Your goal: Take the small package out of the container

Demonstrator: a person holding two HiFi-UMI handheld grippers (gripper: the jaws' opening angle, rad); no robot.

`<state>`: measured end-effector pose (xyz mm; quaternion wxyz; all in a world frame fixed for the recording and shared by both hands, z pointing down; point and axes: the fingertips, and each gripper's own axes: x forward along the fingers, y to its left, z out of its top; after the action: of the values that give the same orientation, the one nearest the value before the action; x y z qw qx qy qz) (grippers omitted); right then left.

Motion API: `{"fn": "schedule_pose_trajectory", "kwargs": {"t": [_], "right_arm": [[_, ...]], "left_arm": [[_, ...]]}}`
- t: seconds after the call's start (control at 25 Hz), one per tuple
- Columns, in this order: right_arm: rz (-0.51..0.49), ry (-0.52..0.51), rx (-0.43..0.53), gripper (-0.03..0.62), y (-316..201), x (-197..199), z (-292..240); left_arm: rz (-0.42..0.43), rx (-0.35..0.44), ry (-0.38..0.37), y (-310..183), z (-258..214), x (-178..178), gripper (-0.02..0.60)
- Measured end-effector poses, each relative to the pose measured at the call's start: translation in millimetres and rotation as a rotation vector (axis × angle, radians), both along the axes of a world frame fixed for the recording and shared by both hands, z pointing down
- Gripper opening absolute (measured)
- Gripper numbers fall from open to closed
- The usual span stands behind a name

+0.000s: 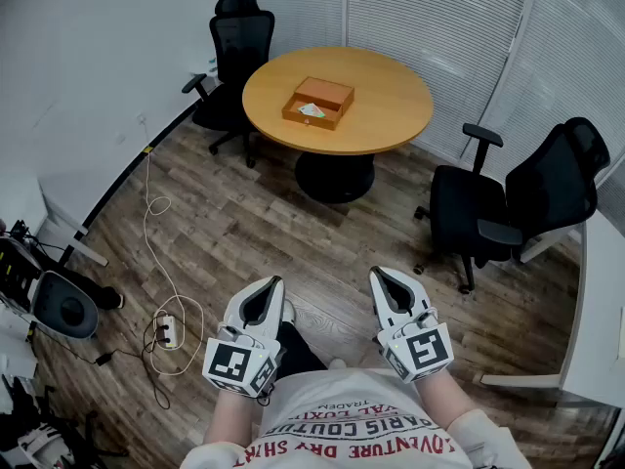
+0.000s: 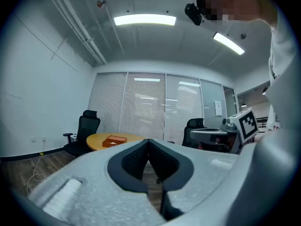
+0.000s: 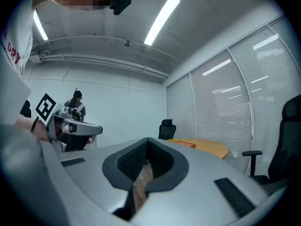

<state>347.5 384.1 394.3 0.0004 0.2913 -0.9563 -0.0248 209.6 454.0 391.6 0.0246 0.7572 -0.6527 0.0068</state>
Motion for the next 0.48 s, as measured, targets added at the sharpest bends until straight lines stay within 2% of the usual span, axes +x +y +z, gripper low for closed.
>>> {"fn": "schedule_pose_trajectory", "kwargs": {"t": [0.48], "right_arm": [[0.029, 0.018, -0.053, 0.006, -18.8, 2.1, 13.0]], "left_arm": [[0.004, -0.035, 0.000, -15.6, 8.8, -2.3, 0.011]]}}
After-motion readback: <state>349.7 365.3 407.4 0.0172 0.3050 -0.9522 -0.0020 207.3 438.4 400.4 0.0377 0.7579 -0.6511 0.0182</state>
